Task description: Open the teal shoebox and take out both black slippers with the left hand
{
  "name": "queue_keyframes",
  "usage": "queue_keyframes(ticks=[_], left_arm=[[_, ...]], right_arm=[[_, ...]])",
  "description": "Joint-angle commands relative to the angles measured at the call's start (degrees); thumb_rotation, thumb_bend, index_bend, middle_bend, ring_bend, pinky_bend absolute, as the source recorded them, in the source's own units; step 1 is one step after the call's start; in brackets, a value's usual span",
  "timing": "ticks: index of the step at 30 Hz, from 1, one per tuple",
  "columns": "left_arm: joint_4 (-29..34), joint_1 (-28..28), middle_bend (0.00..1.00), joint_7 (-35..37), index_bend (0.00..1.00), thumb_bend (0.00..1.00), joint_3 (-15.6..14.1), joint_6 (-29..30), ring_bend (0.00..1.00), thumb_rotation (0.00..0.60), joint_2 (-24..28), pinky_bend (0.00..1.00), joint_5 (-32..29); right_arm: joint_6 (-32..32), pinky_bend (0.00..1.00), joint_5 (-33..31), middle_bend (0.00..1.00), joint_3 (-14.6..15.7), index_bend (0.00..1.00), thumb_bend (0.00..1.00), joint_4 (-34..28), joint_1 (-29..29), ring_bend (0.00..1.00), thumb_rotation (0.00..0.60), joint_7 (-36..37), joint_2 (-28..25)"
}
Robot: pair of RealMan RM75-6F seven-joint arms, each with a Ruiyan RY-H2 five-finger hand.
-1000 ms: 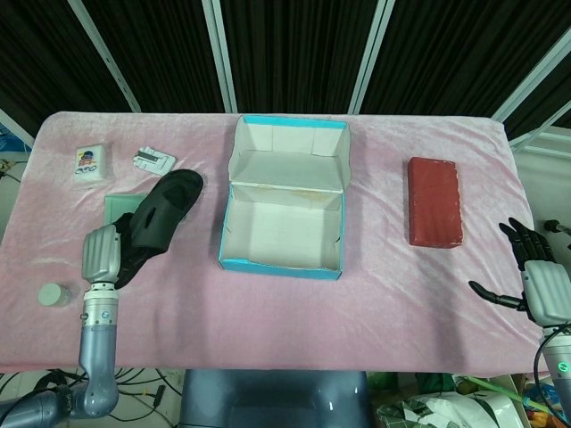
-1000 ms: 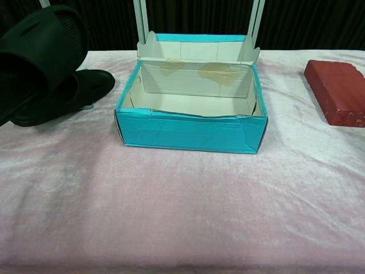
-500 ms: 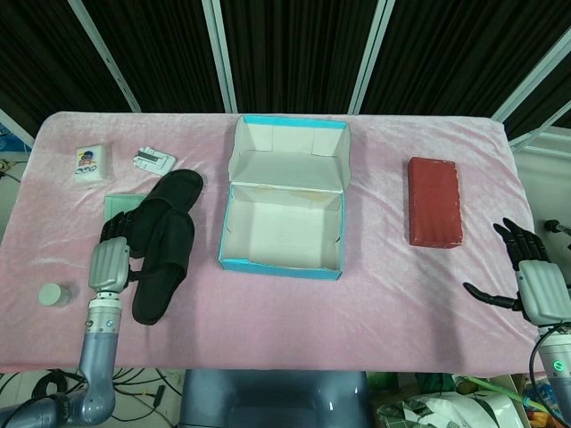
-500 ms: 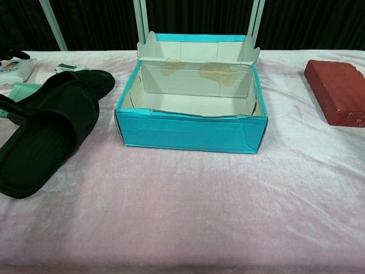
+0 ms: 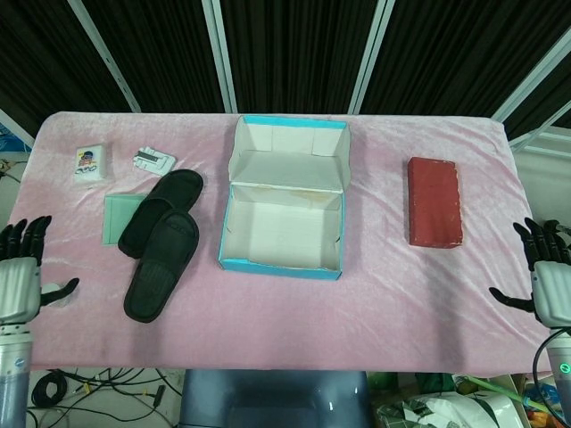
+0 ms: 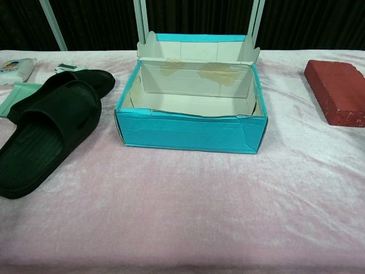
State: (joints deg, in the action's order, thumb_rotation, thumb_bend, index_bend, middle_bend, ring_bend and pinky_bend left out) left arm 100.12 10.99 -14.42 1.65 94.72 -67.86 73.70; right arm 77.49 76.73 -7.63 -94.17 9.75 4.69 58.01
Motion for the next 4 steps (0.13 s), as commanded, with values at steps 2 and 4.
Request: queue_keyframes(ticks=[2, 4], left_arm=[[2.9, -7.2, 0.1, 4.2, 0.06, 0.0, -5.0, 6.1, 0.0, 0.6, 3.7, 0.0, 5.3], [2.8, -8.8, 0.1, 5.1, 0.07, 0.0, -6.1, 6.8, 0.0, 0.6, 3.9, 0.0, 6.9]], right_arm=[[4.5, 0.05, 0.8, 0.0, 1.9, 0.0, 0.0, -2.2, -3.1, 0.0, 0.6, -4.9, 1.2], [6.2, 0.05, 1.9, 0.0, 2.7, 0.0, 0.0, -2.8, -4.4, 0.0, 0.6, -5.2, 1.7]])
